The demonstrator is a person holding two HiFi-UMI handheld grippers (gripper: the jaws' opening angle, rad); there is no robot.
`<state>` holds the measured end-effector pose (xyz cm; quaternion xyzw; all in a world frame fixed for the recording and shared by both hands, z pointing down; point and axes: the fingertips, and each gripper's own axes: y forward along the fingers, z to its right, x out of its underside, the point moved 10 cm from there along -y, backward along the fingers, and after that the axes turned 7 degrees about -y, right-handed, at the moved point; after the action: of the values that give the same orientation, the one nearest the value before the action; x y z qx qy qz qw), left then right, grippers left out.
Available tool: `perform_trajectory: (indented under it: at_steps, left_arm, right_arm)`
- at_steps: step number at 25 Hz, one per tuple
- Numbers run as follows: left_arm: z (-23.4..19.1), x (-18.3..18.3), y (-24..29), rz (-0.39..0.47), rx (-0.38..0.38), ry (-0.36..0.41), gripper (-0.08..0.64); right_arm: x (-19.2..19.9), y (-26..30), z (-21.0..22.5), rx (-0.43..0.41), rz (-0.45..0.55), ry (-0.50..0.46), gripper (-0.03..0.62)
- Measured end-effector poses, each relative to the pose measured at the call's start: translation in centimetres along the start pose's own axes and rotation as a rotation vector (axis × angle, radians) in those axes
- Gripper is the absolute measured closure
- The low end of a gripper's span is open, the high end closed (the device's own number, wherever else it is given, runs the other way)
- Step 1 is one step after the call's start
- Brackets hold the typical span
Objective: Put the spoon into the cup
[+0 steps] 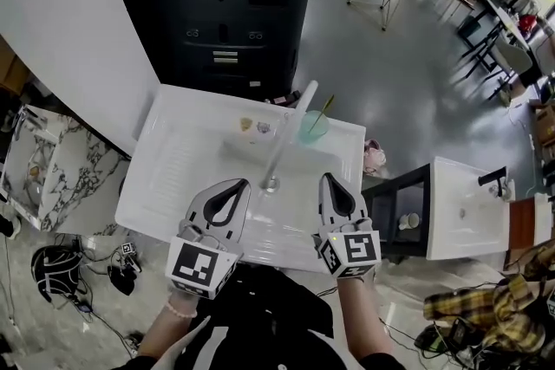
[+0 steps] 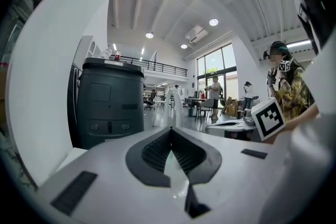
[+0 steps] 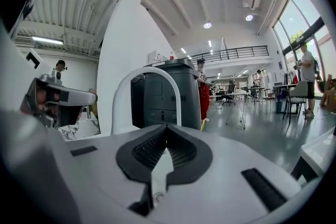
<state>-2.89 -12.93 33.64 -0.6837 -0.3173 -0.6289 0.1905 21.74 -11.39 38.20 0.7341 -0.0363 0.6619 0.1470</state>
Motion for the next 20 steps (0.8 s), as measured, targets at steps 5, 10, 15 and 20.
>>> perform_trajectory:
  at_steps: [5,10,15,20]
  left_arm:
    - [0.2,-0.2,-0.4,-0.006,0.011,0.006,0.565]
    - [0.5,-0.3,-0.7,0.0,0.03,0.017,0.563]
    - [0.6,-0.3,-0.8,-0.013,0.022,-0.006,0.563]
    - [0.4,-0.1,-0.8,-0.01,0.026,0.013,0.564]
  right_arm:
    - [-1.0,-1.1,-0.7,0.0,0.018,-0.012,0.591]
    - [-1.9,-1.7,-1.2,-0.01,0.024,-0.02,0.591]
    - [-1.9,-1.9,-1.7,-0.02,0.026,-0.023,0.591]
    - [-1.7,-1.9,-2.1,-0.02,0.015,-0.032,0.591]
